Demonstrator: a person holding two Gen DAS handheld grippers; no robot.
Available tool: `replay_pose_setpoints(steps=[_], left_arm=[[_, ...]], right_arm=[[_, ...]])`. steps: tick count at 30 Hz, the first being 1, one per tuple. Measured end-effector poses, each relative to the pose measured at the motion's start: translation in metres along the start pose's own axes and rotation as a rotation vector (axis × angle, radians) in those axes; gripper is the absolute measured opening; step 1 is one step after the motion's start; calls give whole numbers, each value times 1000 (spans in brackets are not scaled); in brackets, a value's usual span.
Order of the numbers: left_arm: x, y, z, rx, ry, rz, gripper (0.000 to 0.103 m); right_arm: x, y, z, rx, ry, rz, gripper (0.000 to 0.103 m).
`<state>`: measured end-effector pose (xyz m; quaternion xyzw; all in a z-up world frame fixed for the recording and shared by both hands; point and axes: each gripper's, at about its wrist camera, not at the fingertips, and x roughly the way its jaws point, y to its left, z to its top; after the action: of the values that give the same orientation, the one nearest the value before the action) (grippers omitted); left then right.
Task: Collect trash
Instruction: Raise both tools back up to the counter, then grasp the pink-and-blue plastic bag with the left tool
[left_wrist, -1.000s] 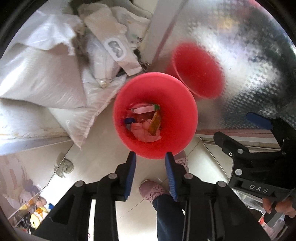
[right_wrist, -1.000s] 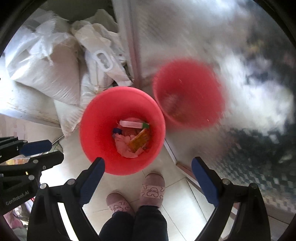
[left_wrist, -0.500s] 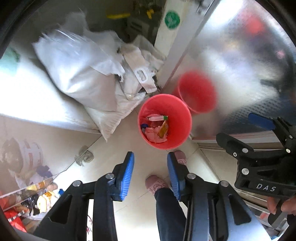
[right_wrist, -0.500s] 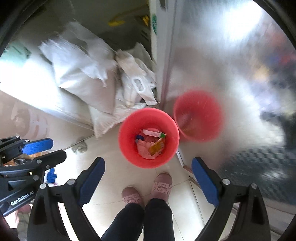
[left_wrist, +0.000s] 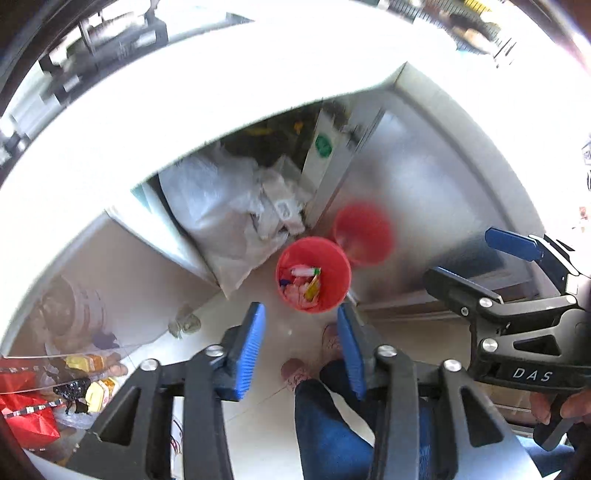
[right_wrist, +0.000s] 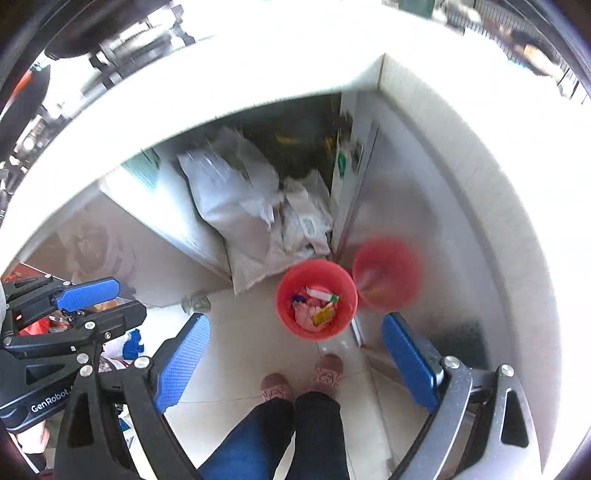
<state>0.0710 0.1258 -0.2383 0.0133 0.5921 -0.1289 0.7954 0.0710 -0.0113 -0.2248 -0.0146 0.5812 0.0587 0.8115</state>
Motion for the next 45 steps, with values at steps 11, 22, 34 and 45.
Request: replay_pose_setpoints(steps=[11, 22, 34, 45], left_arm=[[-71, -40, 37, 75, -112, -29, 66], [-99, -98, 111, 291, -214, 14, 82], [-77, -158, 224, 460, -216, 8, 82], [-27, -222, 333, 582, -178, -5, 82]], right_arm=[[-82, -15, 20, 29, -148, -66, 94], [-126, -60, 46, 180, -213, -174, 94], [-131, -138, 104, 328, -237, -203, 94], [-114, -234, 153, 475, -215, -226, 94]])
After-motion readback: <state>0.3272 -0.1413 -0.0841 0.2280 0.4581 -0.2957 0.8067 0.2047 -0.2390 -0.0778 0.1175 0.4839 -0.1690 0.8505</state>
